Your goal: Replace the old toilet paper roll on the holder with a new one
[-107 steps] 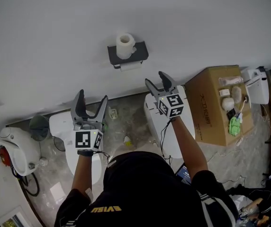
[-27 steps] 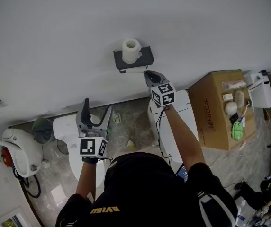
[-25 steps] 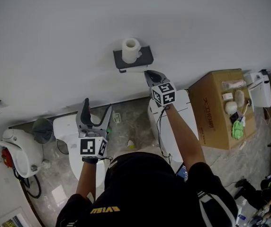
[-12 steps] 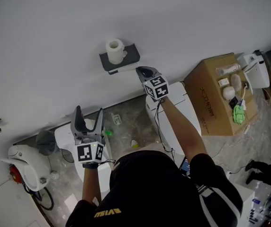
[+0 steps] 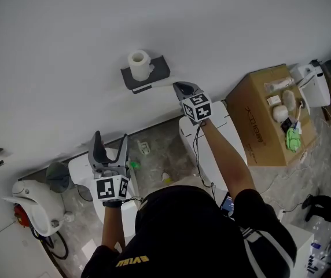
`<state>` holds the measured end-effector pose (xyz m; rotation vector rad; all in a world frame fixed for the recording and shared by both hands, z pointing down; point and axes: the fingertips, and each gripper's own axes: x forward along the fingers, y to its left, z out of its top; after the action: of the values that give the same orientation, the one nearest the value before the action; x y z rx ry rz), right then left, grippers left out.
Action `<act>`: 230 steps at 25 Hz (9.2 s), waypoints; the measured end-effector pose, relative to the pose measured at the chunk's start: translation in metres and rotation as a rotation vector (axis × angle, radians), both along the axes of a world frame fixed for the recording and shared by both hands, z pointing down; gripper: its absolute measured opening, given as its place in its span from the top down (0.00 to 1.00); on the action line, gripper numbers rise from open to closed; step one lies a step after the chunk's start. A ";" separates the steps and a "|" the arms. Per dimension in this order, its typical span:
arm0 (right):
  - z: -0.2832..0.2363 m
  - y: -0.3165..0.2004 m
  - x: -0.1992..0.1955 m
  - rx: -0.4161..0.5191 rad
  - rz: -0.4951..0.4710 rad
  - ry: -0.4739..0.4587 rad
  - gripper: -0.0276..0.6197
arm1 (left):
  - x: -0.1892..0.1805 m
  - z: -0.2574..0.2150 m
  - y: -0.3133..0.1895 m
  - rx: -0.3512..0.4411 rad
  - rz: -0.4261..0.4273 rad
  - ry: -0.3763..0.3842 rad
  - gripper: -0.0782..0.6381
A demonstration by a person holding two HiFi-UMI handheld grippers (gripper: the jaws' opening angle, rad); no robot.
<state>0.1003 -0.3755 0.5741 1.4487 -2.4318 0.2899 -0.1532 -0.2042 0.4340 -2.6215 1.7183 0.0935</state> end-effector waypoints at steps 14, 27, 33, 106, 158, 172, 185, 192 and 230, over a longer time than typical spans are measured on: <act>-0.007 0.003 0.020 0.007 0.030 0.019 0.95 | 0.012 -0.003 0.003 0.015 0.057 0.012 0.37; -0.007 0.011 0.045 0.000 0.076 -0.005 0.95 | 0.016 -0.003 0.003 0.009 0.056 0.018 0.37; -0.015 0.017 0.052 0.015 0.091 -0.028 0.96 | 0.020 -0.002 0.004 0.007 0.062 0.019 0.37; -0.098 0.136 0.099 0.172 0.181 -0.117 0.96 | 0.131 0.008 -0.207 -0.084 -0.024 -0.136 0.47; -0.110 0.157 0.111 0.188 0.197 -0.103 0.96 | 0.233 -0.011 -0.112 0.117 0.204 -0.549 0.53; -0.116 0.151 0.087 0.206 0.195 -0.066 0.96 | 0.261 0.036 -0.095 0.179 0.272 -0.777 0.53; -0.102 0.139 0.094 0.183 0.235 -0.043 0.96 | 0.278 0.070 -0.104 0.315 0.312 -1.019 0.52; -0.098 0.133 0.095 0.176 0.240 -0.033 0.96 | 0.282 0.102 -0.110 0.395 0.324 -1.238 0.53; -0.109 0.139 0.089 0.196 0.227 -0.013 0.96 | 0.263 0.150 -0.147 0.180 0.232 -1.349 0.53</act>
<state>0.1889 -0.2360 0.4655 1.8164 -2.3615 0.1110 0.1098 -0.3513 0.5840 -1.8175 0.8284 -1.1366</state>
